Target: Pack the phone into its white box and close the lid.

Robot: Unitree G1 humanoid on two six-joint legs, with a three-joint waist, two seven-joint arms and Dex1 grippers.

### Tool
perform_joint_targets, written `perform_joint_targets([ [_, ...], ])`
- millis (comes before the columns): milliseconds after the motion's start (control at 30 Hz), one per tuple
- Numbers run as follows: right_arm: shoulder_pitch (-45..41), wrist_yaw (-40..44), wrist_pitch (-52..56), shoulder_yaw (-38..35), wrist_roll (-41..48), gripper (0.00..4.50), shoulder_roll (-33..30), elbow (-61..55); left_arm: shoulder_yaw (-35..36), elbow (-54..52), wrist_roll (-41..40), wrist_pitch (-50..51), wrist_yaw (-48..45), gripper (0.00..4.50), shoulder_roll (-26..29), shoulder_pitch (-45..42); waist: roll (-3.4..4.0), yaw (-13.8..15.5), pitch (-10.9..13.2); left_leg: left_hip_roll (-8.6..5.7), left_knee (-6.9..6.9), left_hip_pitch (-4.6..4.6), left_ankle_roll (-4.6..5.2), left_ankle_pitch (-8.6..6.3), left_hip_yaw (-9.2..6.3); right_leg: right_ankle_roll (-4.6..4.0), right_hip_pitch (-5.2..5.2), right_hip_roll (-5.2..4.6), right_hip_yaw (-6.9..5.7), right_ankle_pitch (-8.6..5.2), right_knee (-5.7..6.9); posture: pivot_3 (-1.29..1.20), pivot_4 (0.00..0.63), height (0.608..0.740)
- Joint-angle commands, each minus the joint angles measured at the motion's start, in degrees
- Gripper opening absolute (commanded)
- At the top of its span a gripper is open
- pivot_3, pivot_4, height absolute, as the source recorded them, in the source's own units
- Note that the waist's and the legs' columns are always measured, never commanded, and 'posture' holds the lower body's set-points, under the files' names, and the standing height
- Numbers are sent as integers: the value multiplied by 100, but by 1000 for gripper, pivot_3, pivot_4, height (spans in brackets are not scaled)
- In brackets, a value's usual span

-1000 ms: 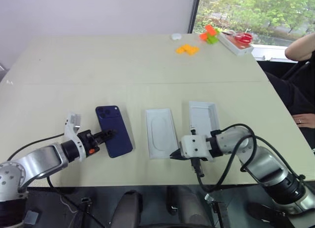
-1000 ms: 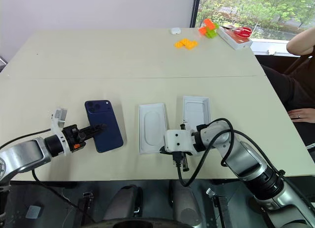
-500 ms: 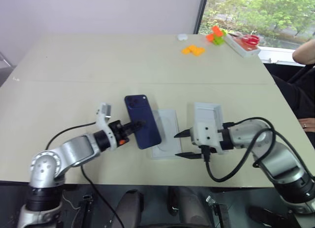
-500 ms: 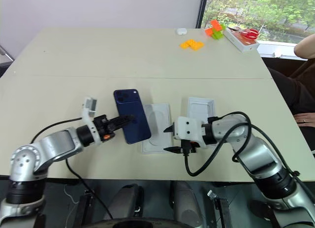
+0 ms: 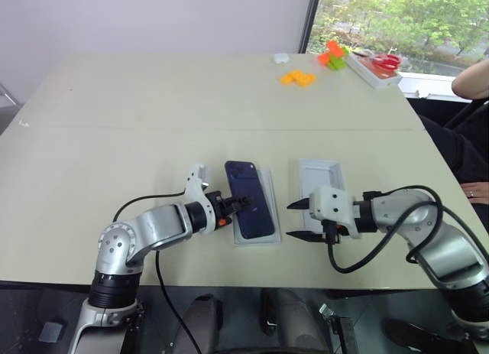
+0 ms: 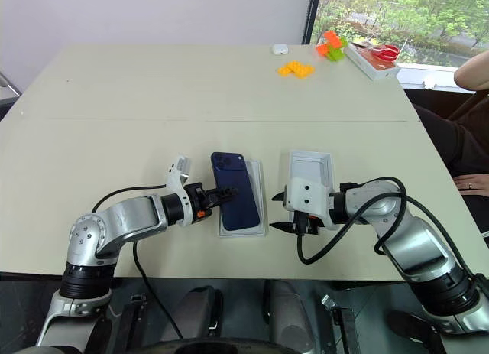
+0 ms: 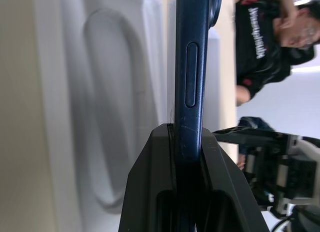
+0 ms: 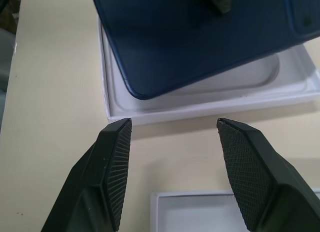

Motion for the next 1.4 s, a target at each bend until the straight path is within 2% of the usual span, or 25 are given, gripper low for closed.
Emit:
perform_joint_targets([
  [33,23,-57,-60,-198,41,2832,-106,-40,-23,-95,-115,163,-61,0,67,-159,0,-1,0,0,1,0,0,0,0,0,0,0,0,0,0,0,150,732],
  [700,56,-176,-33,-182,68,2832,-105,-20,-60,422,-115,532,-182,0,153,-461,0,1,0,-1,4,1,-2,1,-1,-3,3,-2,1,2,0,0,150,732],
  [733,58,-181,-35,-176,67,2885,-101,-27,-61,429,-115,543,-196,751,159,-466,0,1,0,-1,4,1,-2,1,-1,-3,4,-2,1,2,0,0,150,732],
  [800,50,-188,-28,-164,70,2885,-92,-33,-58,440,-115,558,-216,1322,173,-479,0,1,0,-1,4,1,-3,2,-1,-3,4,-3,1,1,0,0,150,732],
  [1000,8,-195,-40,-133,59,2885,-74,-6,13,349,-115,627,-493,4276,339,-544,0,0,0,-1,4,2,-4,2,0,-2,4,-3,0,1,0,0,150,732],
  [1100,-13,-199,-49,-120,54,2885,-62,3,83,313,-115,649,-707,4400,496,-600,0,-10,0,-1,4,5,-5,3,0,-2,5,-1,1,1,2,0,150,732],
  [1400,-97,-197,-85,-82,56,2885,-23,74,207,104,-115,850,-1794,4400,1549,-784,0,-3,0,0,4,3,-7,4,0,-2,3,-2,-1,0,3,0,150,732],
])
